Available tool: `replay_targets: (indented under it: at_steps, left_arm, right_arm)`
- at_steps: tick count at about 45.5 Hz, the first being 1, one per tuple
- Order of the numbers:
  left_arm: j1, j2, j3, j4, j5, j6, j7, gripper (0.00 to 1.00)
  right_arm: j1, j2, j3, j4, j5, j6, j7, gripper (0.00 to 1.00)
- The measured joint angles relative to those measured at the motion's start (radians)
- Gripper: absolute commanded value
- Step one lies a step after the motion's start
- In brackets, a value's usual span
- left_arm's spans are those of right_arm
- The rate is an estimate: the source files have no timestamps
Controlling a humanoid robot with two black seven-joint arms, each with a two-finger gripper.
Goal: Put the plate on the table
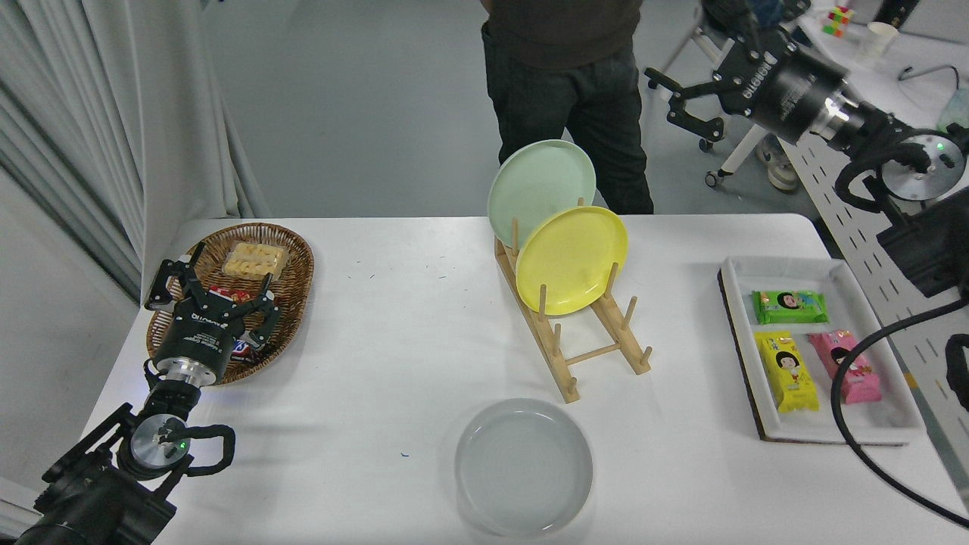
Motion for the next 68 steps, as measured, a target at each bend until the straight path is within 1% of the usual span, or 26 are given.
replay_targets:
  at_steps: [7,15,26,30,38,42,45,46,48,57,60,65,68]
  left_arm:
    - [0.0,0.0,0.0,0.0,0.0,0.0,0.0,0.98]
    - [0.0,0.0,0.0,0.0,0.0,0.0,-0.001,0.98]
    - [0.0,0.0,0.0,0.0,0.0,0.0,-0.001,0.98]
    - [0.0,0.0,0.0,0.0,0.0,0.0,-0.001,0.98]
    - [0.0,0.0,0.0,0.0,0.0,-0.001,-0.001,0.98]
    - [0.0,0.0,0.0,0.0,0.0,-0.001,-0.001,0.98]
    - [0.0,0.0,0.0,0.0,0.0,-0.001,-0.001,0.98]
    - [0.0,0.0,0.0,0.0,0.0,-0.001,-0.001,0.98]
    - [0.0,0.0,0.0,0.0,0.0,-0.001,-0.001,0.98]
    - [0.0,0.0,0.0,0.0,0.0,0.0,-0.001,0.98]
    - [0.0,0.0,0.0,0.0,0.0,0.0,-0.001,0.98]
    - [0.0,0.0,0.0,0.0,0.0,0.0,-0.001,0.98]
    - [0.0,0.0,0.0,0.0,0.0,0.0,-0.001,0.98]
  right_arm:
    - [-0.075,-0.027,-0.056,-0.017,-0.013,-0.004,0.075,1.0]
    - [-0.175,-0.075,-0.09,0.059,-0.028,0.008,0.171,1.0]
    - [-0.312,-0.134,-0.07,0.122,-0.043,0.027,0.236,1.0]
    - [-0.363,-0.14,-0.053,0.096,-0.045,0.031,0.254,1.0]
    - [-0.414,-0.125,-0.044,-0.007,-0.05,0.033,0.271,1.0]
    - [-0.425,-0.116,-0.043,-0.038,-0.051,0.003,0.276,1.0]
    - [-0.431,-0.104,-0.037,-0.044,-0.052,-0.036,0.279,1.0]
    - [-0.435,-0.095,-0.033,-0.038,-0.052,-0.072,0.283,1.0]
    - [-0.436,-0.094,-0.032,-0.032,-0.051,-0.083,0.285,1.0]
    - [-0.479,-0.072,0.01,0.082,-0.043,-0.255,0.343,1.0]
    - [-0.504,-0.067,0.037,0.124,-0.042,-0.296,0.36,1.0]
    - [-0.56,-0.059,0.079,0.186,-0.041,-0.345,0.388,1.0]
    - [-0.578,-0.053,0.093,0.199,-0.041,-0.351,0.396,1.0]
